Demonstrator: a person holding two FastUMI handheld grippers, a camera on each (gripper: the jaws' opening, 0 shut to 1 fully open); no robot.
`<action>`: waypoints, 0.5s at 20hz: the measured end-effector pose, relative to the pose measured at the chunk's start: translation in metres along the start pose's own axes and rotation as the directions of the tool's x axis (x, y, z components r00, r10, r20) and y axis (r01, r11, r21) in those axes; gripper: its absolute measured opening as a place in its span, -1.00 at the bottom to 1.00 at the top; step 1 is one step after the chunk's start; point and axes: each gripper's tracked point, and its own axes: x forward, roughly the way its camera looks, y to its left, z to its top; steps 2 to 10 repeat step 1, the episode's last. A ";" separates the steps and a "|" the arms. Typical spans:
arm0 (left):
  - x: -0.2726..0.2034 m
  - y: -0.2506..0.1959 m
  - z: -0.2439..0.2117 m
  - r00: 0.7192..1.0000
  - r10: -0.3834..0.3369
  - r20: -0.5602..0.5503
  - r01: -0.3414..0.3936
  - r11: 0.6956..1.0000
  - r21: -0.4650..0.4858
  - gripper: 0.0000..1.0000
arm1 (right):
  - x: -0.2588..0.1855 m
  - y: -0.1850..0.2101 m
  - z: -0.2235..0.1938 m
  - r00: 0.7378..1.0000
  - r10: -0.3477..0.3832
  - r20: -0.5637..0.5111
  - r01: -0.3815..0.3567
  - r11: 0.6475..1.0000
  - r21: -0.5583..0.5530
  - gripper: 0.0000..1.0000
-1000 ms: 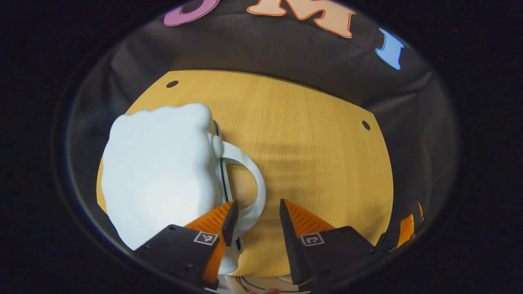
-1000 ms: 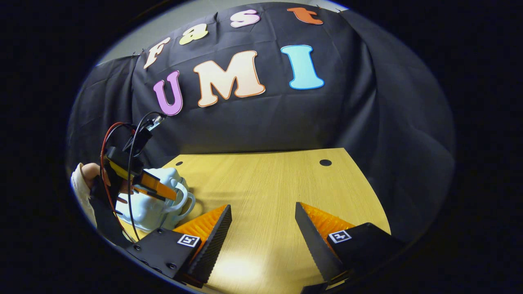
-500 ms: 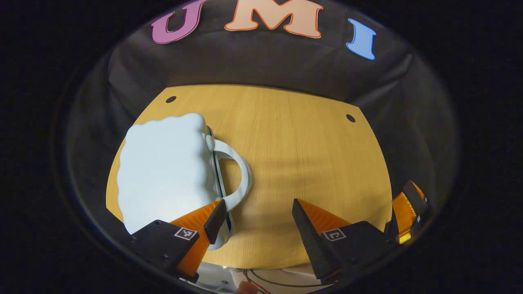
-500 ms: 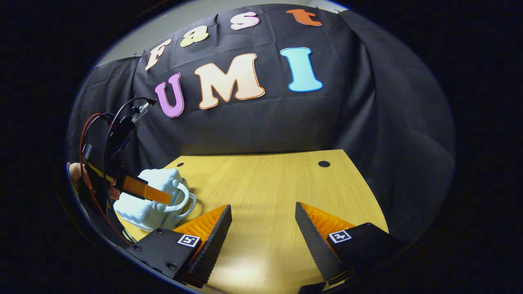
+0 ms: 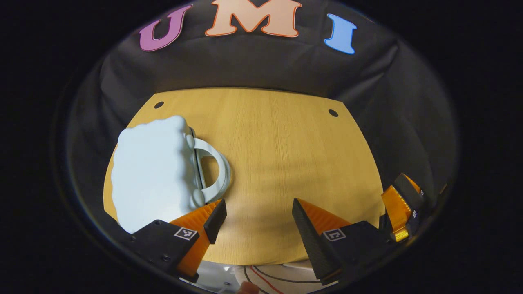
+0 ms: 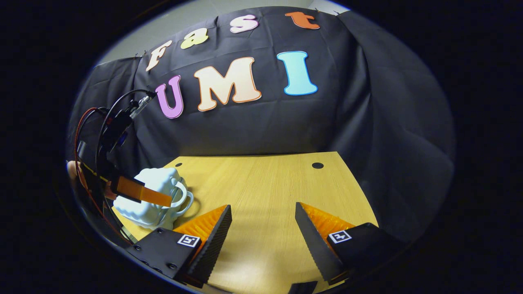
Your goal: First open the suitcase, pack the skin care products into it, and then close the suitcase.
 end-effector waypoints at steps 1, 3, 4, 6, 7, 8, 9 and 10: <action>-0.001 -0.001 0.000 1.000 0.000 -0.003 0.000 1.000 0.005 0.92 | -0.001 -0.001 0.000 1.000 -0.005 0.001 0.005 1.000 -0.002 0.96; -0.001 -0.001 0.000 1.000 0.000 -0.003 0.000 1.000 0.005 0.92 | -0.001 -0.001 0.000 1.000 -0.005 0.001 0.005 1.000 -0.002 0.96; -0.001 -0.001 0.000 1.000 0.000 -0.003 0.000 1.000 0.005 0.92 | -0.001 -0.001 0.000 1.000 -0.005 0.001 0.005 1.000 -0.002 0.96; -0.001 -0.001 0.000 1.000 0.000 -0.003 0.000 1.000 0.005 0.92 | -0.001 -0.001 0.000 1.000 -0.005 0.001 0.005 1.000 -0.002 0.96; -0.001 -0.001 0.000 1.000 0.000 -0.003 0.000 1.000 0.005 0.92 | -0.001 -0.001 0.000 1.000 -0.005 0.001 0.005 1.000 -0.002 0.96; -0.001 -0.001 0.000 1.000 0.000 -0.003 0.000 1.000 0.005 0.92 | -0.001 -0.001 0.000 1.000 -0.005 0.001 0.005 1.000 -0.002 0.96; -0.001 -0.001 0.000 1.000 0.000 -0.003 0.000 1.000 0.005 0.92 | -0.001 -0.001 0.000 1.000 -0.005 0.001 0.005 1.000 -0.002 0.96; -0.001 -0.001 0.000 1.000 0.000 -0.003 0.000 1.000 0.005 0.92 | -0.001 -0.001 0.000 1.000 -0.005 0.001 0.005 1.000 -0.002 0.96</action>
